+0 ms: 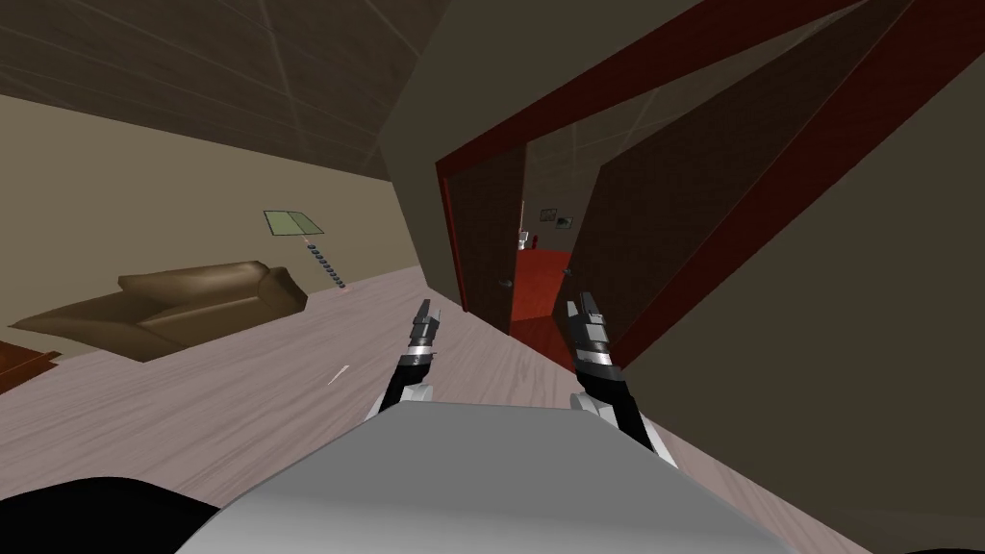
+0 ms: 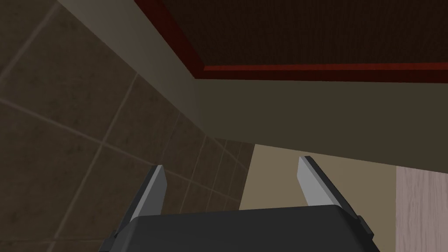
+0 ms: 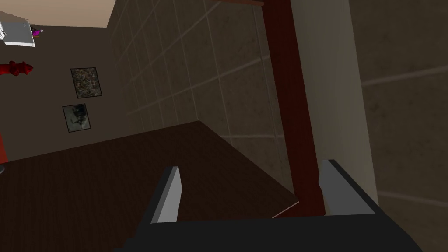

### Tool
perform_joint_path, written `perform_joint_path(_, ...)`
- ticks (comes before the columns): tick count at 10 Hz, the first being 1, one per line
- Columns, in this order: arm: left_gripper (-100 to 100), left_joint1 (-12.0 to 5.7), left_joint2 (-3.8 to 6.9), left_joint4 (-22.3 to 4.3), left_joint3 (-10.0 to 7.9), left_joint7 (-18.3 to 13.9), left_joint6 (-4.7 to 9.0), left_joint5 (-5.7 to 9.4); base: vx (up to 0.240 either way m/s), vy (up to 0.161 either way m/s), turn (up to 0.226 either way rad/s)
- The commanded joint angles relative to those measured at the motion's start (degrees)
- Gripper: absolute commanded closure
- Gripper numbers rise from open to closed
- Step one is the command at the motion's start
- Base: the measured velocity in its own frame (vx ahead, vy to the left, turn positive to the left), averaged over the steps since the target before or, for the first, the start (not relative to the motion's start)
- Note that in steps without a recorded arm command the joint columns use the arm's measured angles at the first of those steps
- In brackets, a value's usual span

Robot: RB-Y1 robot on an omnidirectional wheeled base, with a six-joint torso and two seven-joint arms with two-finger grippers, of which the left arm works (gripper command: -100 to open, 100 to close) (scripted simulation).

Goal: Push the door open

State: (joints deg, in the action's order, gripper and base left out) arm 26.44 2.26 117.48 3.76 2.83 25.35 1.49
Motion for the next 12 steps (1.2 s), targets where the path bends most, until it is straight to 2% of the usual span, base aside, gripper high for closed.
perform_joint_path(1,-100,-0.8,0.53,-2.7,0.62,-0.2,0.77,-0.05,0.118,-0.013,-0.081)
perform_joint_path(12,-100,-5.52,2.23,-16.6,3.49,-1.2,4.32,-0.31,0.103,0.007,-0.062)
